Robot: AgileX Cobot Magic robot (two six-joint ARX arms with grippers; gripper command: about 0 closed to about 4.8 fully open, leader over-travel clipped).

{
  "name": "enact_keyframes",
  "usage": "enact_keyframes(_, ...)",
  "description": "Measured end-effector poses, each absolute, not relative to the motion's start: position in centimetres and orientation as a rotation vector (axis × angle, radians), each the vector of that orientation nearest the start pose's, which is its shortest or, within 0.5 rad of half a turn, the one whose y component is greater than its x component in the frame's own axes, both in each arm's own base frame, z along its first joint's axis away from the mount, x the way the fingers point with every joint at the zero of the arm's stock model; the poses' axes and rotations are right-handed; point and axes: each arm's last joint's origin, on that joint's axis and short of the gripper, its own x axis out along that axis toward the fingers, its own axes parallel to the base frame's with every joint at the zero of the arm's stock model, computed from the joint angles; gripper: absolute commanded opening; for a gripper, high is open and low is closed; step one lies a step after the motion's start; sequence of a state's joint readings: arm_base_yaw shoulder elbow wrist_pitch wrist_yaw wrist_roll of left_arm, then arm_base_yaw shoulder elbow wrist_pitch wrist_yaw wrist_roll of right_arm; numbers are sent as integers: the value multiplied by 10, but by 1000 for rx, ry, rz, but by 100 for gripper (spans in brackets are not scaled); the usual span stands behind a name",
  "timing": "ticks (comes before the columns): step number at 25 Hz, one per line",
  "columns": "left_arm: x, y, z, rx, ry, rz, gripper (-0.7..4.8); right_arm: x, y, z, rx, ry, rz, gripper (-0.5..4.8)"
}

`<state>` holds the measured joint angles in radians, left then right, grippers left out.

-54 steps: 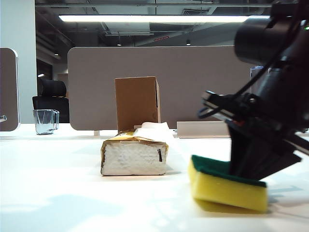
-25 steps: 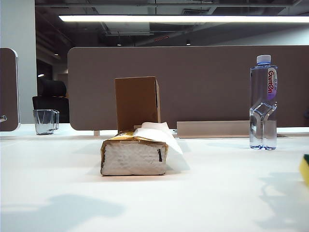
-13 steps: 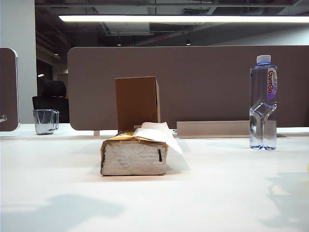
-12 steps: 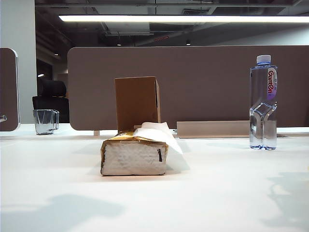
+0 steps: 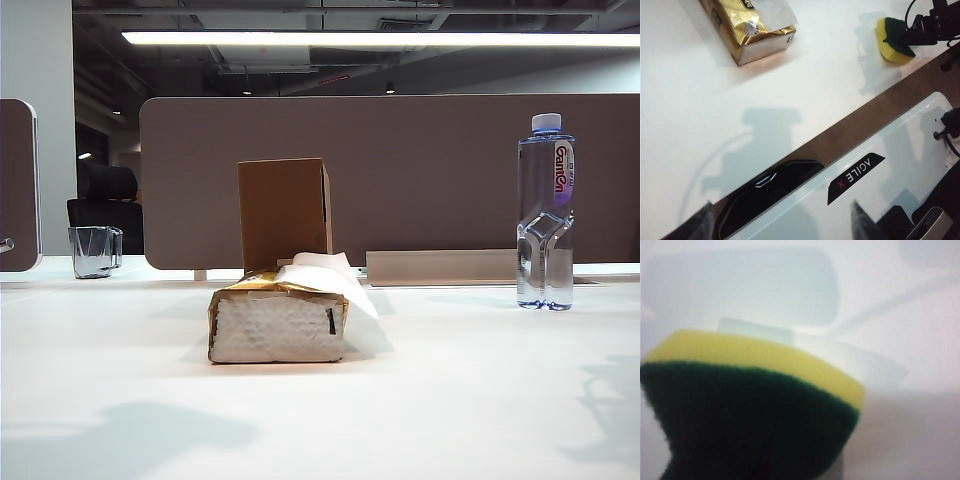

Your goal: Move the sponge from left to right to wipe the table, avoiding obstacles on the table, and finally reaching the bottle of mineral water.

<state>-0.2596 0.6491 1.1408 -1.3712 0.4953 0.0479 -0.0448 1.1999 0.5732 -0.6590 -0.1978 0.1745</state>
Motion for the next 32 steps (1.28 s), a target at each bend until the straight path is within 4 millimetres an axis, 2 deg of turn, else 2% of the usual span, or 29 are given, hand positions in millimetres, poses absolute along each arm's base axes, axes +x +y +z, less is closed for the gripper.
enact_keyframes(10,51,-28,360,-83,883,-721,349,193,-3,160,296,1257,11,-7)
enact_keyframes(15,51,-28,360,-94,879,-740,349,209,-4,155,311,1224,27,-7)
enact_keyframes(22,52,-29,361,-96,868,-740,349,248,-6,159,310,1187,30,-7)
enact_keyframes(28,52,-29,361,-96,868,-740,349,273,-7,163,300,1175,21,-7)
enact_keyframes(32,52,-29,361,-96,868,-740,349,303,-9,165,291,1160,13,-7)
